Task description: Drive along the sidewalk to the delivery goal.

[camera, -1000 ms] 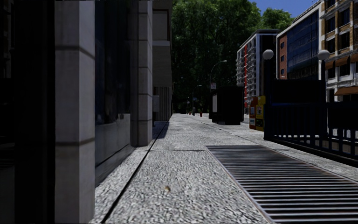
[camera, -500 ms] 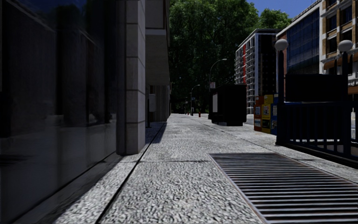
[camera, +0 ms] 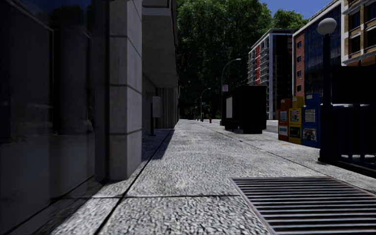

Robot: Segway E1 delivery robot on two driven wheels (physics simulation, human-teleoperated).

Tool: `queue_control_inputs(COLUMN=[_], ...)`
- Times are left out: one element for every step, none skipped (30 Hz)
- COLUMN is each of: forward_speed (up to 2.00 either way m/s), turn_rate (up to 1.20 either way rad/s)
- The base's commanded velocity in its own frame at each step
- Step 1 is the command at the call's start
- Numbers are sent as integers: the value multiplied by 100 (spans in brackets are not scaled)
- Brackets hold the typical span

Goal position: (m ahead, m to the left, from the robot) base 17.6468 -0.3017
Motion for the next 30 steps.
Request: queue_control_inputs(forward_speed=[200, 200, 200, 200, 200, 200, 200, 200, 200, 200, 200, 200, 200, 200, 200, 200, 200, 200, 200, 200, 200, 200, 200, 200, 200, 200, 200, 200, 200, 200], turn_rate=[0, 0, 0, 0, 0, 0, 0, 0, 0, 0, 0, 0, 0, 0, 0, 0, 0, 0, 0, 0, 0, 0, 0, 0, 0, 0, 0, 0, 0, 0])
